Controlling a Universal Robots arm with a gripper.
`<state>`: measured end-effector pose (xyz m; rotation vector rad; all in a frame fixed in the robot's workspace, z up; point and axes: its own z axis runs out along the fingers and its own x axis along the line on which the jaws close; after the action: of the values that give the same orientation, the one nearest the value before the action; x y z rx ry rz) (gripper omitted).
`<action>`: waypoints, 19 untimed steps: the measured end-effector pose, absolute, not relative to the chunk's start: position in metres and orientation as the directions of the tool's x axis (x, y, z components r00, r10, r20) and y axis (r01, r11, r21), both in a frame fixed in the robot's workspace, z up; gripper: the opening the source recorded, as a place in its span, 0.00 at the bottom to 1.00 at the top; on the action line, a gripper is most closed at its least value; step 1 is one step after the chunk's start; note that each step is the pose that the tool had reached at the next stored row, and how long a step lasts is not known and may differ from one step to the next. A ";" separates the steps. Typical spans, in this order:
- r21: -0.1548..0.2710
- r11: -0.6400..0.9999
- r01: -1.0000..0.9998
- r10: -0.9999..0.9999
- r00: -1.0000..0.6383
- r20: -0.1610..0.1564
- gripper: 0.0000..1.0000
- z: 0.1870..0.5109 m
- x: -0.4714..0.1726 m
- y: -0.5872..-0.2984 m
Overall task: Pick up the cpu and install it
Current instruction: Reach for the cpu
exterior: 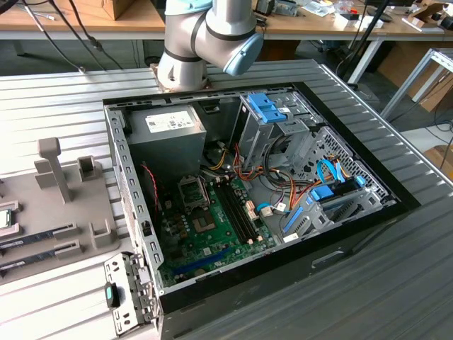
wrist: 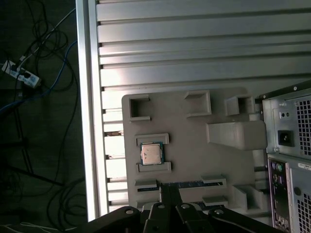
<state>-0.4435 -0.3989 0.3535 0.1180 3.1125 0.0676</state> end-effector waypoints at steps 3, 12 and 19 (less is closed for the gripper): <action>0.044 0.996 0.075 0.076 -0.997 -0.025 0.11 0.353 -0.443 -0.399; 0.044 0.996 0.075 0.076 -0.997 -0.024 0.11 0.350 -0.443 -0.399; 0.044 0.996 0.075 0.076 -0.997 -0.024 0.11 0.348 -0.443 -0.399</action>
<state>-0.4435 -0.3990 0.3483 0.1180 3.1125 0.0676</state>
